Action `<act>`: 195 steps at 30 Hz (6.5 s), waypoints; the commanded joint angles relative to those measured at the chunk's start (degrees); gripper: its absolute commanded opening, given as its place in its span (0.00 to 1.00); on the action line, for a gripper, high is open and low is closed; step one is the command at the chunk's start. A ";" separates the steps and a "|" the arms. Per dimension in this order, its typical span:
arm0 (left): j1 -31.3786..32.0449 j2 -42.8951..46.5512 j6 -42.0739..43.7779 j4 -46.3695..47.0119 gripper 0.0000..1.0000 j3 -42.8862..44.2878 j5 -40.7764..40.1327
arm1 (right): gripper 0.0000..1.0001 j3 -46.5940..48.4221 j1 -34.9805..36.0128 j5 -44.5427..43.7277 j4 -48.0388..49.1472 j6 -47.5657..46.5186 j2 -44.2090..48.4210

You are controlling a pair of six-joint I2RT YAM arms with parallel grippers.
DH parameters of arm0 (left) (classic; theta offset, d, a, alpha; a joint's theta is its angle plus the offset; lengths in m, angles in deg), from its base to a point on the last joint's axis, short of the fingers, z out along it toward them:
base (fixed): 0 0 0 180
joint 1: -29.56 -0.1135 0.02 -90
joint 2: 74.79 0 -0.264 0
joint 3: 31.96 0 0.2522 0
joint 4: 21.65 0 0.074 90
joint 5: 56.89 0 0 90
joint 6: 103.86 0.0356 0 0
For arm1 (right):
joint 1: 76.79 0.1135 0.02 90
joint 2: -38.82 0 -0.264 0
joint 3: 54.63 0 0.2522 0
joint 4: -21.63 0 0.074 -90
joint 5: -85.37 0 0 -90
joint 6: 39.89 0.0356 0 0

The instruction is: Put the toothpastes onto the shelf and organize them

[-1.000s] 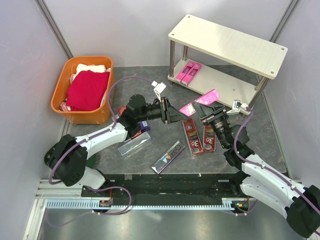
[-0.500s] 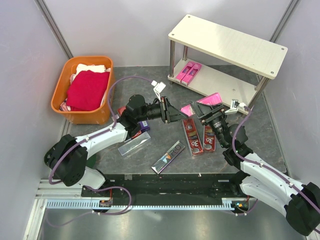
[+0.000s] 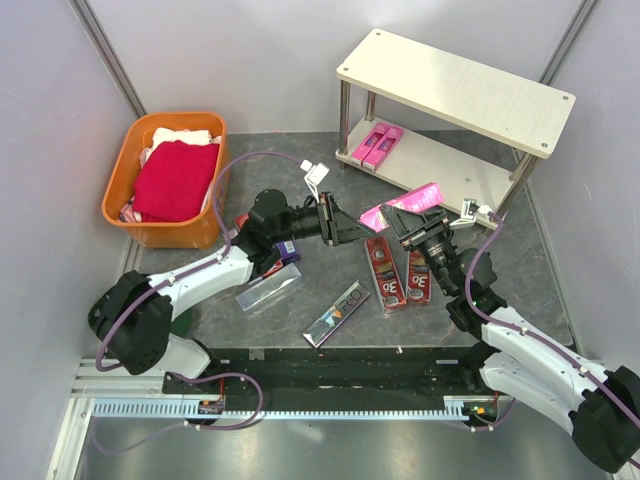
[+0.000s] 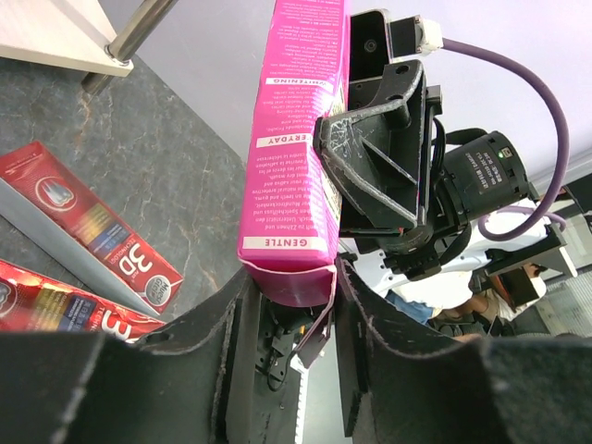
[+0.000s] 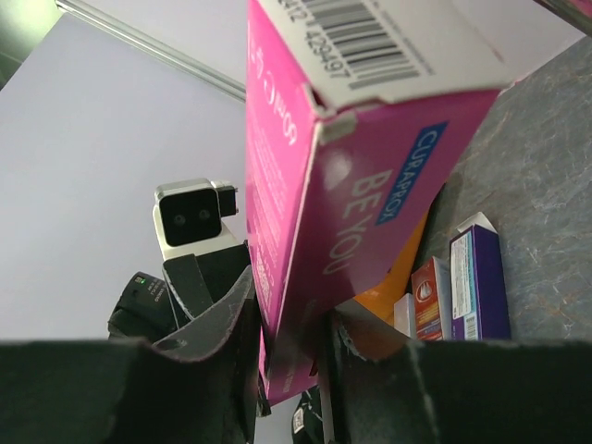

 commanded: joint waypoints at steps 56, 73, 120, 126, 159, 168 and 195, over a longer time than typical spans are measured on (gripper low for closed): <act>-11.62 0.68 -16.00 22.96 0.02 -14.33 0.02 | 0.98 3.96 0.15 -7.45 -14.89 -7.11 9.50; -7.23 -35.79 -29.27 27.72 0.02 14.04 -11.13 | 0.98 8.53 0.06 -17.38 -28.17 -16.61 22.69; -5.38 -58.93 -33.96 -1.56 1.00 50.12 -32.77 | 0.98 10.90 0.15 -14.75 -34.58 -18.10 23.84; -5.21 -49.61 -31.48 4.50 1.00 35.46 -32.42 | 0.98 10.90 0.15 -13.70 -34.58 -17.93 22.96; 1.36 7.35 24.33 -43.38 1.00 -5.72 -31.88 | 0.98 9.85 0.15 -7.28 -28.61 -18.98 4.86; 11.22 2.53 26.88 -47.52 1.00 -4.23 -40.50 | 0.98 9.76 0.15 -7.10 -27.99 -19.07 2.92; 23.97 -17.51 24.69 -49.62 0.79 6.40 -54.91 | 0.98 9.94 0.15 -7.80 -30.80 -19.60 5.03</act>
